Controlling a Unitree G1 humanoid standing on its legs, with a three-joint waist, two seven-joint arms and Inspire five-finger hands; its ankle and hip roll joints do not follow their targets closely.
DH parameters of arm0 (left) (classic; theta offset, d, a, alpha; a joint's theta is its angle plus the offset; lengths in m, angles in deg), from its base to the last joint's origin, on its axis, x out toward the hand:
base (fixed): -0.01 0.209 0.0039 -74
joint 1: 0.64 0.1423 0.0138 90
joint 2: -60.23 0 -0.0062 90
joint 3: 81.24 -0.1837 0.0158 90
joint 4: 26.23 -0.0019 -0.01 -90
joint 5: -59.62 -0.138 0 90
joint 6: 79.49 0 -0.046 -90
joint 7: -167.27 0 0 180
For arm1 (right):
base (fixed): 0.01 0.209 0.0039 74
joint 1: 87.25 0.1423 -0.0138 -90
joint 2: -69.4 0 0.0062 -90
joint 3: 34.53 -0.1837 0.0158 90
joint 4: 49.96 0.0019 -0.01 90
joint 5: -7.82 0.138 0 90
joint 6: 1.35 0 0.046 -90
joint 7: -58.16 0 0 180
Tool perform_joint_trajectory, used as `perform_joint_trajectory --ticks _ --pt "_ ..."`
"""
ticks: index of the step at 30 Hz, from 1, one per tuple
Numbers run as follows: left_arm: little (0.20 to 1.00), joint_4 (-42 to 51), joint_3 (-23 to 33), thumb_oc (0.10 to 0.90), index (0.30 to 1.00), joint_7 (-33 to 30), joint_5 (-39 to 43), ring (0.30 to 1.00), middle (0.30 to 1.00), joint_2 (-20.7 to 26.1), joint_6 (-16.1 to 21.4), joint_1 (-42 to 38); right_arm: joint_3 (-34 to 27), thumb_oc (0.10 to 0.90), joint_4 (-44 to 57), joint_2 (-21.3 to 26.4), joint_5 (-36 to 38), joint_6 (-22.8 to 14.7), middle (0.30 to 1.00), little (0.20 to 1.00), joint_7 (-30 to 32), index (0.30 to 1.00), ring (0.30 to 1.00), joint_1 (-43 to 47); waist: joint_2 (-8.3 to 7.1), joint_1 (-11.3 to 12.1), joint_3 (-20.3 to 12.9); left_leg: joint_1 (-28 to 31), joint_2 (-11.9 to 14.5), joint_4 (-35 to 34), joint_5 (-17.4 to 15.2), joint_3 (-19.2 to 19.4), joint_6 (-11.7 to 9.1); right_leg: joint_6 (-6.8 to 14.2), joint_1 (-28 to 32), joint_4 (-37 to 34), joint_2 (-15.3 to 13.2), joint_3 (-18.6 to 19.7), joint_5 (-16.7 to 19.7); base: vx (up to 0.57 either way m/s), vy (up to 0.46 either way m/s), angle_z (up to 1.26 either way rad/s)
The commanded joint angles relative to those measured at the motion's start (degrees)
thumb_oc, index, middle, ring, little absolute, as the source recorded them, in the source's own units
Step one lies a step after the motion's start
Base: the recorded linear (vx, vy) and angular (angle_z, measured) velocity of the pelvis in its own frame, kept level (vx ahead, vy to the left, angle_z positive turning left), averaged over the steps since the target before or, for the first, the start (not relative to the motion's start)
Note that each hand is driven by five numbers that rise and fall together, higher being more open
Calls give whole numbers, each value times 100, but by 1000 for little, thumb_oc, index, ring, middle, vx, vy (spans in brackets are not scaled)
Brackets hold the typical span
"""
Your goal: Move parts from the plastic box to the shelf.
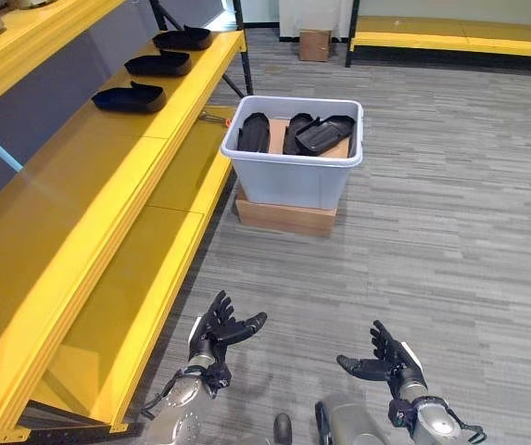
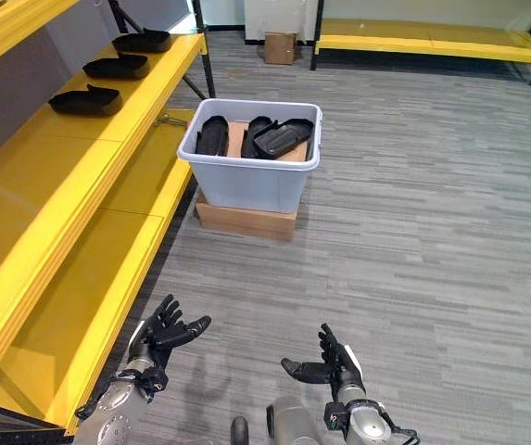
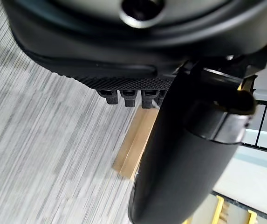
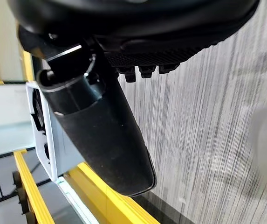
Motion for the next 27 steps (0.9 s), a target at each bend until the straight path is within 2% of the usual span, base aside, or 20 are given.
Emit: perform_joint_trajectory --ticks 1,3,4,7,8,10,11,12,13,14,16,17,19,20,21,22,23,24,25,27 --pt "1000 432 225 900 1000 150 -131 1000 1000 183 368 23 -285 900 378 119 280 -321 1000 1000 40 1000 1000 67 -73 -163 -242 575 -170 -392 -127 43 -585 188 760 -3090 99 -713 1374 705 -85 58" --pt "1000 418 336 900 1000 188 -187 1000 1000 178 370 79 -327 900 398 167 185 -303 1000 1000 25 1000 1000 62 -97 -149 -289 1002 -127 -235 -361 8 -714 262 799 -3766 -30 -1299 1649 728 -129 24" --pt "1000 400 281 900 1000 236 -188 1000 1000 164 370 88 -346 900 402 186 184 -314 1000 1000 -3 1000 1000 44 -126 -204 -321 1077 -118 -63 -450 -73 -729 233 849 -3709 15 -1030 1725 627 -155 0" --pt "1000 337 143 900 1000 349 -229 1000 1000 47 336 119 -395 900 339 217 206 -342 1000 1000 6 1000 1000 -1 -103 -245 -560 1140 64 437 -524 -49 -885 67 1175 -3753 97 -819 1844 516 -164 23" --pt "1000 332 96 900 1000 338 -226 1000 1000 24 323 76 -407 900 330 223 300 -369 1000 1000 27 1000 1000 21 -59 -275 -595 1101 155 641 -371 -26 -985 4 1202 -3617 130 -842 1802 369 -136 13" --pt "1000 316 74 900 1000 306 -130 1000 1000 -9 352 18 -424 900 299 253 395 -408 1000 1000 24 1000 1000 85 17 -299 -608 736 344 1719 327 97 -1339 -147 1419 -3565 208 -897 1615 298 -117 22" --pt "1000 316 75 900 1000 306 -130 1000 1000 -6 352 18 -423 900 298 250 395 -408 1000 1000 23 1000 1000 86 0 -308 -624 712 325 1717 344 87 -1337 -145 1398 -3566 187 -900 1621 269 -167 27" --pt "1000 340 4 900 1000 361 -39 1000 1000 -3 334 -52 -413 900 281 321 480 -434 1000 1000 63 1000 1000 161 -154 -250 -515 -123 385 3230 976 323 -1534 -334 1806 -3709 139 -778 1456 220 -173 30" --pt "1000 369 -8 900 1000 344 -24 1000 1000 16 354 -76 -410 900 282 363 466 -453 1000 1000 73 1000 1000 200 -208 -163 -419 -370 365 3856 1008 353 -1492 -413 1961 -3726 162 -729 1396 306 -214 41" --pt "1000 371 8 900 1000 326 -41 1000 1000 15 355 -90 -401 900 282 402 439 -438 1000 1000 107 1000 1000 248 -257 -66 -362 -533 312 4118 868 498 -1385 -449 2084 -3734 157 -692 1345 255 -139 3" --pt "1000 376 4 900 1000 292 29 1000 1000 -3 321 -80 -425 900 315 435 416 -431 1000 1000 172 1000 1000 269 -383 5 -316 -955 577 3916 655 854 -1158 -478 2323 -3790 63 -599 1269 249 -87 -40" --pt "1000 351 -11 900 1000 303 65 1000 1000 -6 296 -78 -434 900 315 432 409 -444 1000 1000 190 1000 1000 265 -422 61 -294 -1144 750 3522 465 935 -1062 -467 2422 -3817 25 -567 1193 231 -3 -9" --pt "1000 310 -51 900 1000 303 2 1000 1000 21 282 -49 -453 900 334 436 387 -477 1000 1000 219 1000 1000 249 -528 132 -283 -1244 789 2785 248 779 -955 -422 2556 -3796 -57 -463 1071 228 54 10" --pt "1000 305 -58 900 1000 291 -15 1000 1000 32 283 -35 -464 900 355 458 348 -494 1000 1000 239 1000 1000 224 -540 143 -287 -1272 871 2247 309 644 -992 -401 2589 -3786 -82 -423 1005 250 115 -7" --pt "1000 306 -59 900 1000 279 -35 1000 1000 33 269 5 -473 900 367 467 293 -501 1000 1000 260 1000 1000 191 -519 153 -305 -1230 968 1338 411 428 -1041 -365 2643 -3765 -76 -356 882 253 142 -10" --pt "1000 304 -63 900 1000 284 -53 1000 1000 32 274 23 -479 900 369 472 271 -492 1000 1000 260 1000 1000 177 -467 156 -324 -1177 1043 930 524 315 -1100 -363 2674 -3751 -54 -310 834 269 166 -21" --pt "1000 285 -65 900 1000 272 -72 1000 1000 34 277 38 -469 900 363 477 237 -497 1000 1000 267 1000 1000 153 -390 177 -347 -1185 1182 429 862 130 -1197 -359 2739 -3748 -15 -249 754 158 100 -24" --pt "1000 285 -66 900 1000 272 -73 1000 1000 32 278 41 -468 900 364 479 236 -497 1000 1000 267 1000 1000 149 -394 177 -337 -1130 1182 353 900 134 -1203 -363 2758 -3746 -17 -250 747 296 184 -39" --pt "1000 269 -47 900 1000 254 -139 1000 1000 15 297 74 -453 900 355 503 167 -483 1000 1000 287 1000 1000 134 -302 246 -359 -1260 1342 -383 1221 -263 -1350 -326 2909 -3669 -17 -80 596 304 190 -30" --pt "1000 244 -28 900 1000 274 -171 1000 1000 17 301 68 -472 900 355 505 130 -464 1000 1000 257 1000 1000 133 -210 222 -402 -1253 1342 -596 1338 -166 -1502 -285 3086 -3682 -16 48 501 348 270 -40"
